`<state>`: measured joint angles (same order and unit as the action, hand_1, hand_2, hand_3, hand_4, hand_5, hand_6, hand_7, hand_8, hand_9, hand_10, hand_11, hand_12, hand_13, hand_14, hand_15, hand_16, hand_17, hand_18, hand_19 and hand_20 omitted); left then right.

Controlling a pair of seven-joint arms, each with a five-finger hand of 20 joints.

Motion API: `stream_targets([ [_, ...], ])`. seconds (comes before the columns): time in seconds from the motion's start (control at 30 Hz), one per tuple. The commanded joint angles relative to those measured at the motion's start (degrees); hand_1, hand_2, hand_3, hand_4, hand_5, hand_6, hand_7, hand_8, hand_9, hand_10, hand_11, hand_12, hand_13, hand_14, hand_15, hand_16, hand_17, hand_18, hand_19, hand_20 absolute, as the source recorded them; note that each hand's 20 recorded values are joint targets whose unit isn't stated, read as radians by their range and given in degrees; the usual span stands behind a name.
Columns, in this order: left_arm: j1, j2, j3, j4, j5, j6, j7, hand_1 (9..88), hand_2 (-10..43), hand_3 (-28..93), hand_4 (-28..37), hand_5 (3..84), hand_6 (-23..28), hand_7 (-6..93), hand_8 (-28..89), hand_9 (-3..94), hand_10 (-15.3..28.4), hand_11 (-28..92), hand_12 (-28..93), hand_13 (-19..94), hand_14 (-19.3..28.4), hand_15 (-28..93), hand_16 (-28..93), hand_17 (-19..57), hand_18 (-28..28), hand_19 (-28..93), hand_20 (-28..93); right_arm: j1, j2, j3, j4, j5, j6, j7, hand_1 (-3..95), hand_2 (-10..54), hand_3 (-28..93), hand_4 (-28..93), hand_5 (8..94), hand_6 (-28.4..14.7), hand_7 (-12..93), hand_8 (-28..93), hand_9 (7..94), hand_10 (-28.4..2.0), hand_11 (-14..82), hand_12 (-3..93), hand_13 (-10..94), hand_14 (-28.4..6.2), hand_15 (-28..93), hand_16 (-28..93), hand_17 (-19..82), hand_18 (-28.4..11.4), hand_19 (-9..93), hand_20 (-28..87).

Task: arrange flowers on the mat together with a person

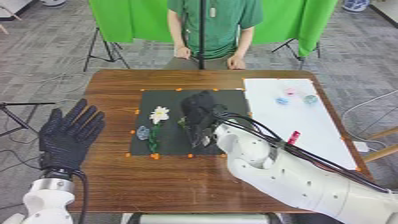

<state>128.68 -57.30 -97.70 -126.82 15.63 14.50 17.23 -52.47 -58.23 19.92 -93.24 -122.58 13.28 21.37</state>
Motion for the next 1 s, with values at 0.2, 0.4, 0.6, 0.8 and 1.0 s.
stream_targets([
  [0.2, 0.0, 0.20, 0.53, 1.01, -1.18, -0.79, -1.14, 21.4, 17.7, 70, -28.3, 42.9, 7.7, 10.2, -9, 35.9, 14.3, 18, 9, 25, 15.2, 28, -5, -5.9, 13.8, 30, 11, 1.1, -2.5, -2.9, 2.7, -2.2, -1.5, 4.6, 52.8, -7.7, 72, -28, 59.5, 4.4, 58, -3, 62.9, -7.2, 19.1, 32.0, 44, -8.0, 36, 21, 16, -14.3, 52, 9],
  [0.4, -0.2, 0.20, 0.82, 1.12, -1.41, -0.82, -1.18, 21.6, 18.3, 68, -28.3, 43.0, 7.7, 10.3, -9, 35.9, 14.3, 17, 9, 25, 15.2, 28, -6, -5.8, 13.7, 31, 11, 1.1, -2.7, -3.5, 3.6, -3.0, 0.5, 6.9, 53.1, -8.5, 72, -28, 58.5, 4.1, 57, -3, 61.5, -7.7, 21.2, 28.6, 44, -8.5, 36, 20, 15, -14.6, 53, 9],
  [0.6, 0.1, 0.19, 0.55, 1.00, -1.42, -0.83, -0.87, 21.3, 18.3, 69, -28.3, 43.0, 7.7, 10.4, -9, 36.0, 14.3, 17, 9, 25, 15.2, 28, -6, -5.9, 13.8, 31, 11, 0.3, -2.2, -2.5, 3.0, -3.5, -0.4, 6.3, 52.8, -9.3, 73, -28, 56.4, 3.1, 54, -7, 59.0, -8.7, 24.6, 23.4, 43, -8.9, 37, 19, 15, -15.0, 54, 8],
  [0.8, 0.1, 0.23, 0.37, 1.07, -1.70, -0.82, -1.01, 21.1, 18.3, 69, -28.3, 43.1, 7.7, 10.5, -9, 36.0, 14.2, 17, 9, 25, 15.2, 28, -6, -5.9, 13.8, 31, 11, -1.2, -2.0, -0.4, 2.3, -3.4, -1.2, 6.1, 50.5, -9.5, 76, -28, 54.4, 2.3, 42, -9, 56.2, -9.3, 24.4, 19.6, 42, -9.5, 37, 18, 14, -15.3, 55, 7],
  [1.0, 0.2, 0.11, 0.17, 1.00, -1.94, -1.04, -0.80, 21.6, 18.2, 69, -28.3, 43.1, 7.7, 10.4, -9, 36.0, 14.2, 17, 9, 25, 15.2, 28, -6, -5.9, 13.8, 31, 11, -2.6, 0.1, 2.1, -0.4, -2.3, -2.9, 5.3, 47.2, -9.5, 82, -28, 52.6, 1.7, 32, -19, 53.7, -9.9, 22.8, 18.8, 40, -10.4, 36, 17, 13, -15.7, 55, 5],
])
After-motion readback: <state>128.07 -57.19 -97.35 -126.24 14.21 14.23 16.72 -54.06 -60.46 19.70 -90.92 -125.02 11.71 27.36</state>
